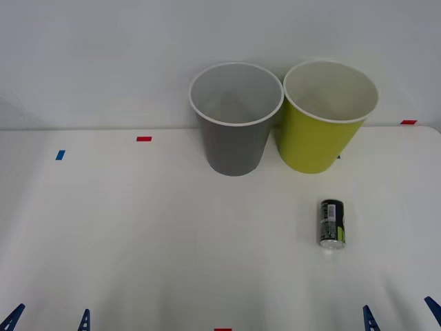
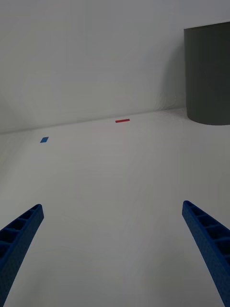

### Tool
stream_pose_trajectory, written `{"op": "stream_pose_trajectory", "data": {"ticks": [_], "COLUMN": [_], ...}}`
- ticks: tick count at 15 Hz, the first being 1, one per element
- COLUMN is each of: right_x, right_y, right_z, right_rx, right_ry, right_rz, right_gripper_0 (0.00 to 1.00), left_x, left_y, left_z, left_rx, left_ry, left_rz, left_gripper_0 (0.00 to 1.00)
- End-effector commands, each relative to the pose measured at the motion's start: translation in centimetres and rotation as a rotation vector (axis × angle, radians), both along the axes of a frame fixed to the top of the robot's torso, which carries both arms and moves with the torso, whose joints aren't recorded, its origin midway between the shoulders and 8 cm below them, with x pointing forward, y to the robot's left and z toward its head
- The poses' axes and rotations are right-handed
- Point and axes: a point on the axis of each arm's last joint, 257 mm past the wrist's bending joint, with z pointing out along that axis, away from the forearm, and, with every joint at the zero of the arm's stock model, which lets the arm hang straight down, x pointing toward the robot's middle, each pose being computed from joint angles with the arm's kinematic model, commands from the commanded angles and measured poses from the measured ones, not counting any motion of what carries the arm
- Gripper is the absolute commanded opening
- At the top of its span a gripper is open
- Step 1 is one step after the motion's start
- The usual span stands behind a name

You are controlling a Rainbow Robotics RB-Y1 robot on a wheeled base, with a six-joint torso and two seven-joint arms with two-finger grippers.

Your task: Put cans in the gray bin and PET bottles in the light green bin.

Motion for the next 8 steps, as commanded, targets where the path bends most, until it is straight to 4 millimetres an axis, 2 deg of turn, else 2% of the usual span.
{"op": "stream_pose_trajectory", "data": {"ticks": [1,8], "right_x": [0.0,0.0], "right_y": [0.0,0.0], "right_z": [0.0,0.0], "right_rx": [0.0,0.0], "right_ry": [0.0,0.0], "right_rz": [0.0,0.0], "right_gripper_0": [1.0,1.0], "left_x": [0.0,0.0], "left_y": [0.0,0.0], "left_z": [0.0,0.0], "left_rx": [0.0,0.0], "left_ry": [0.0,0.0], "left_rz": [0.0,0.0], "left_gripper_0": [1.0,1.0]}}
